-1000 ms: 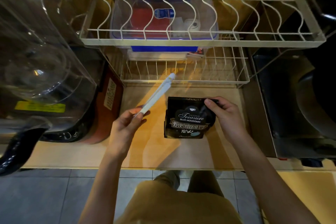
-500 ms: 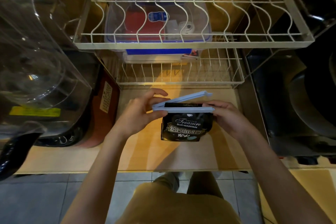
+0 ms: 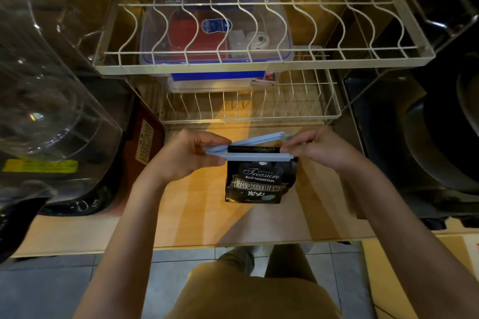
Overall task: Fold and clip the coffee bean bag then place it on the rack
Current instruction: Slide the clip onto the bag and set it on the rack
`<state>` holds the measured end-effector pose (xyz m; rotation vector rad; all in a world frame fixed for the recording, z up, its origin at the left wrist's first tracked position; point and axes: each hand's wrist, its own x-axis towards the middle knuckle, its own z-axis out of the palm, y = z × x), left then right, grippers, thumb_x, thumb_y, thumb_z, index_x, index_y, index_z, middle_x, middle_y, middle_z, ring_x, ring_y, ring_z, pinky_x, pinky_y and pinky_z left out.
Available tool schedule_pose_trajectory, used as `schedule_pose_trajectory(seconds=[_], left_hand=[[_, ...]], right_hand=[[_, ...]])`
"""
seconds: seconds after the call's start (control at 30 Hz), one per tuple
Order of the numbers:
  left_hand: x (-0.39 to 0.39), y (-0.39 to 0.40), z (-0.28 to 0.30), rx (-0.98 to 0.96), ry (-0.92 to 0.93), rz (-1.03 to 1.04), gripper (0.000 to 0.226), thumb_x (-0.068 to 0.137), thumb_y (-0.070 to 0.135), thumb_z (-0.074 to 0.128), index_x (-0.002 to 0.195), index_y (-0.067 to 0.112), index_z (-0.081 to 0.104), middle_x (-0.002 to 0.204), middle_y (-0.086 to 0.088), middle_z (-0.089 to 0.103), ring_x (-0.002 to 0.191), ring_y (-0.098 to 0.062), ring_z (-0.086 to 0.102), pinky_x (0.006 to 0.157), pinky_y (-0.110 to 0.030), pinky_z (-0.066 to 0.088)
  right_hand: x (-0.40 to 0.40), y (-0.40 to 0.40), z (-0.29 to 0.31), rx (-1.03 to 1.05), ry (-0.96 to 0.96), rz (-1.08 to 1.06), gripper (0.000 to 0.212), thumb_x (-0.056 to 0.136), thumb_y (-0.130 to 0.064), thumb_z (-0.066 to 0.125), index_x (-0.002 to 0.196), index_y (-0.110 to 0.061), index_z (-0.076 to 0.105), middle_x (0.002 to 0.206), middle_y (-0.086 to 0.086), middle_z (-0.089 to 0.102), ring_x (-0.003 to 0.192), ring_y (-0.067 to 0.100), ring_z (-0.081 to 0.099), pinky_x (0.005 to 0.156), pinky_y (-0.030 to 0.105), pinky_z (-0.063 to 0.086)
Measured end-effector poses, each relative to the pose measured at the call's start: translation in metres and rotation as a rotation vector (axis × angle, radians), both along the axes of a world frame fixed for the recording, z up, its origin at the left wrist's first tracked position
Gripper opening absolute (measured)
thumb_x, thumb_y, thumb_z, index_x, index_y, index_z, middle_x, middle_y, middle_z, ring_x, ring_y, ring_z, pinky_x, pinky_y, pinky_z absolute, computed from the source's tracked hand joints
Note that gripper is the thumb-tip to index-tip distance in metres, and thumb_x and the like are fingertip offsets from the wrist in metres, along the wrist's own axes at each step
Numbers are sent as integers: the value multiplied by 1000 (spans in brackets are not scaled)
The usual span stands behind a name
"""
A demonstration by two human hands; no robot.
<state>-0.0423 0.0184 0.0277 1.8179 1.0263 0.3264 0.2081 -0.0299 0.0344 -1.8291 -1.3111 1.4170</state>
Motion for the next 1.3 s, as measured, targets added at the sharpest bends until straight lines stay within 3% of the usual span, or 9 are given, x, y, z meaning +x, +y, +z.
schedule_pose_trajectory(seconds=[0.23, 0.4, 0.57, 0.73, 0.83, 0.9, 1.0, 1.17, 1.3], left_hand=[[0, 2, 5, 19, 31, -2, 42, 71, 3, 70, 106, 24, 60, 96, 7, 65, 85, 9, 59, 74, -4, 46], [14, 0, 1, 57, 69, -32, 43, 74, 6, 69, 113, 19, 59, 103, 9, 61, 87, 8, 55, 75, 2, 40], [25, -5, -6, 1, -25, 3, 39, 74, 7, 70, 110, 18, 62, 101, 12, 62, 90, 10, 57, 75, -3, 44], [25, -15, -14, -62, -149, 150, 40, 71, 4, 71, 106, 21, 61, 98, 8, 65, 91, 8, 60, 79, -10, 48], [26, -19, -18, -65, -179, 222, 38, 69, 1, 72, 102, 18, 64, 91, 1, 68, 83, -1, 64, 75, -15, 53], [26, -20, -18, -36, -171, 227, 37, 69, 1, 73, 100, 18, 64, 89, 1, 68, 80, -1, 64, 73, -16, 54], [25, -20, -17, -15, -158, 213, 35, 69, 2, 73, 98, 20, 64, 90, -1, 69, 82, -6, 65, 75, -21, 55], [25, -20, -15, 4, -118, 200, 34, 69, 4, 73, 100, 17, 66, 93, -4, 70, 86, -15, 66, 78, -33, 55], [23, -23, -13, 41, -107, 163, 34, 69, 4, 73, 98, 20, 64, 93, 0, 69, 87, -10, 65, 77, -25, 55]], right_hand=[[-6, 8, 17, 21, -325, 171, 11, 77, -11, 67, 85, -16, 74, 76, -17, 60, 83, 4, 52, 72, 17, 39], [-17, 0, 18, 230, -608, 272, 9, 79, -19, 65, 79, -18, 75, 65, -21, 46, 94, 13, 44, 96, 37, 35], [-12, -5, 11, 308, -547, 263, 8, 79, -17, 66, 78, -14, 74, 69, -17, 50, 80, 13, 52, 83, 34, 42], [-15, -16, 2, 420, -538, 150, 9, 80, -16, 66, 80, -12, 74, 75, -5, 56, 83, 15, 47, 74, 27, 29], [-16, -22, -4, 406, -449, 84, 9, 81, -11, 64, 85, -8, 73, 79, -1, 56, 86, 20, 53, 74, 28, 38], [-15, -28, -5, 367, -317, 23, 18, 82, -7, 62, 100, -11, 67, 80, -2, 58, 86, 19, 57, 80, 31, 47], [-7, -39, -3, 314, -46, -95, 50, 81, -6, 63, 126, -19, 46, 94, -6, 61, 92, 8, 56, 85, 13, 44], [4, -47, -8, 238, -90, 4, 59, 73, -14, 73, 126, -22, 48, 121, -8, 48, 109, 6, 45, 90, 19, 37], [6, -47, -17, 286, -145, 55, 40, 75, -15, 71, 114, -18, 60, 111, 5, 60, 108, 18, 49, 92, 33, 41]])
